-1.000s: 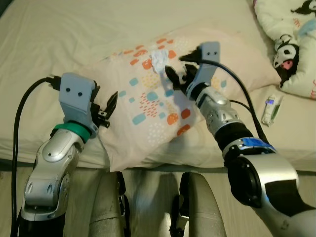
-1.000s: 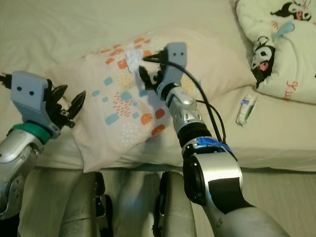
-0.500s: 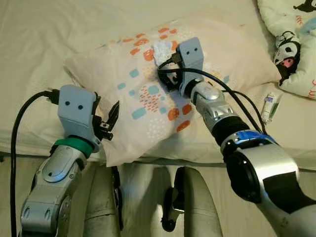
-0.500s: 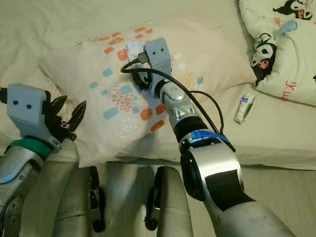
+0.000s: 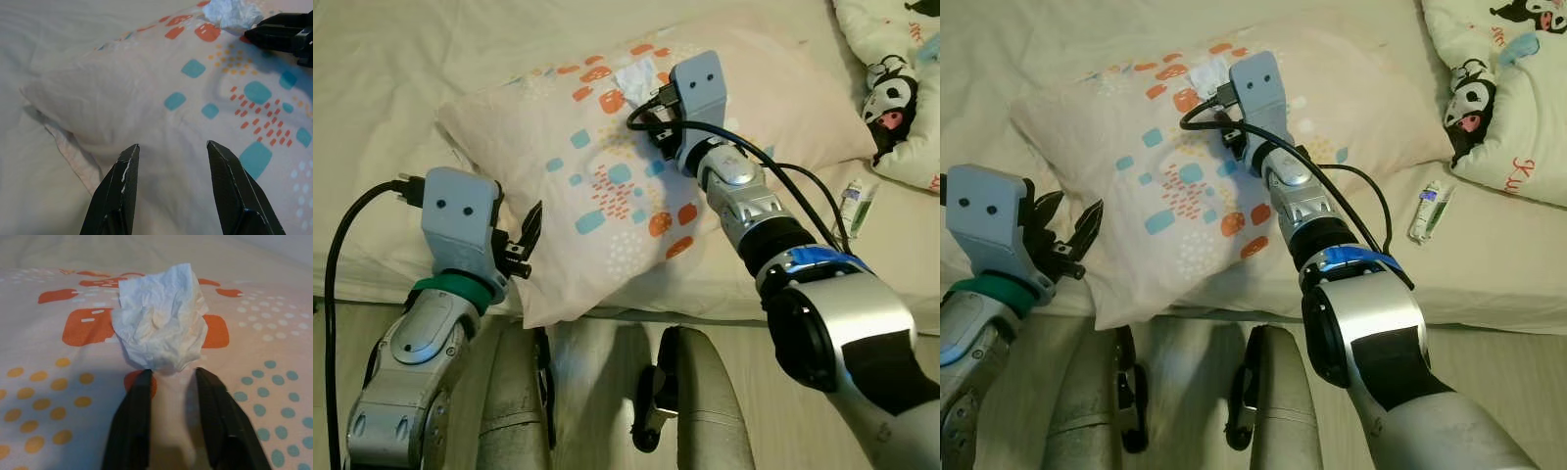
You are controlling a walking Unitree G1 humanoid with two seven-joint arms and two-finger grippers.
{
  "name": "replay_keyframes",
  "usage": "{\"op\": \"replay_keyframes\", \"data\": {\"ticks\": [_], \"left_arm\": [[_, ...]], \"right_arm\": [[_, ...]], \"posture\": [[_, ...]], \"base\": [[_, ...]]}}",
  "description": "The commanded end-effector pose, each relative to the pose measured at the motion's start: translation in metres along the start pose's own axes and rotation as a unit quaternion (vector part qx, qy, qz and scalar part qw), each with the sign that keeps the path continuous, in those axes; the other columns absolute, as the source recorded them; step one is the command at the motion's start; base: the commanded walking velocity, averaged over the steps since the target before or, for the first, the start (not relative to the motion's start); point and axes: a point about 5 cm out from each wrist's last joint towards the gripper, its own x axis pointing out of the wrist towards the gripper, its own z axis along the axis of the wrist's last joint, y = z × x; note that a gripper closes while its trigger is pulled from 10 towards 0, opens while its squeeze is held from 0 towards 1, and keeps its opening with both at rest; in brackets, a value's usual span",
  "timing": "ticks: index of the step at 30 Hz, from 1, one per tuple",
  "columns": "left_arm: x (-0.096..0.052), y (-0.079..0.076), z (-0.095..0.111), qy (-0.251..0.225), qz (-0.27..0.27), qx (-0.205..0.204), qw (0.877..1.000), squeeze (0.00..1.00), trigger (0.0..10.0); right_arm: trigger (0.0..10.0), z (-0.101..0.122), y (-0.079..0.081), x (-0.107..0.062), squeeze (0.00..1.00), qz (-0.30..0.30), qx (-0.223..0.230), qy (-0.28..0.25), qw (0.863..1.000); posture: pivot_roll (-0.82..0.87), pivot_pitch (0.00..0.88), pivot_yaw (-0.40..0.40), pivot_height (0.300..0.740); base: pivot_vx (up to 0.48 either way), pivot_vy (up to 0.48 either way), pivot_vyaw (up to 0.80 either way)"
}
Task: Clean up the room
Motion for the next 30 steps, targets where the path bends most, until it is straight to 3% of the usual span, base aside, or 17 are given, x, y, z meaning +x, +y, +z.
{"op": "replay_keyframes", "data": {"ticks": [1, 8, 14, 17, 18, 23, 24, 25, 30], "left_arm": [[-0.002, -0.004, 0.0, 0.003, -0.006, -0.004, 1.0, 0.0, 10.0], [0.009, -0.011, 0.0, -0.003, -0.021, -0.014, 1.0, 0.0, 10.0], [0.017, -0.017, -0.002, -0.006, -0.032, -0.026, 0.999, 0.0, 10.0], [0.022, -0.022, -0.003, -0.008, -0.041, -0.033, 0.999, 0.0, 10.0], [0.026, -0.025, -0.002, -0.012, -0.049, -0.039, 0.998, 0.0, 10.0], [0.032, -0.028, -0.001, -0.015, -0.06, -0.04, 0.997, 0.0, 10.0], [0.035, -0.029, -0.001, -0.017, -0.065, -0.04, 0.997, 0.0, 10.0], [0.042, -0.031, 0.001, -0.022, -0.075, -0.039, 0.996, 0.0, 10.0], [0.046, -0.032, 0.003, -0.027, -0.08, -0.037, 0.996, 0.0, 10.0]], "right_arm": [[0.0, -0.002, -0.002, -0.001, 0.0, 0.001, 0.0, 0.002, 1.0], [0.0, 0.003, -0.007, -0.001, 0.0, 0.002, -0.004, -0.011, 1.0], [0.0, 0.015, -0.01, -0.001, 0.0, 0.0, 0.008, -0.059, 0.998], [0.0, 0.021, -0.005, -0.003, 0.0, 0.008, 0.016, -0.104, 0.994], [0.0, 0.022, 0.003, -0.008, 0.0, 0.019, 0.018, -0.148, 0.989], [0.0, 0.018, 0.012, -0.017, 0.0, 0.019, 0.047, -0.181, 0.982], [0.0, 0.015, 0.015, -0.022, 0.0, 0.012, 0.078, -0.192, 0.978], [10.0, 0.008, 0.015, -0.027, 0.0, 0.003, 0.13, -0.193, 0.973], [10.0, 0.001, 0.007, -0.025, 0.0, -0.007, 0.157, -0.172, 0.972]], "posture": [[0.35, 0.368, -0.076, 0.615], [0.3, 0.339, -0.077, 0.615], [0.24, 0.309, -0.08, 0.615], [0.22, 0.3, -0.078, 0.615], [0.2, 0.294, -0.069, 0.615], [0.17, 0.283, -0.057, 0.615], [0.15, 0.275, -0.045, 0.615], [0.14, 0.265, -0.033, 0.615], [0.14, 0.26, -0.029, 0.615]], "base": [[0.0, 0.0, 0.0], [0.0, 0.0, 0.0], [0.0, 0.0, 0.0], [0.0, 0.0, 0.0], [0.0, 0.0, 0.0], [0.0, 0.0, 0.0], [0.0, 0.0, 0.0], [0.0, 0.0, 0.0], [0.0, 0.0, 0.0]]}}
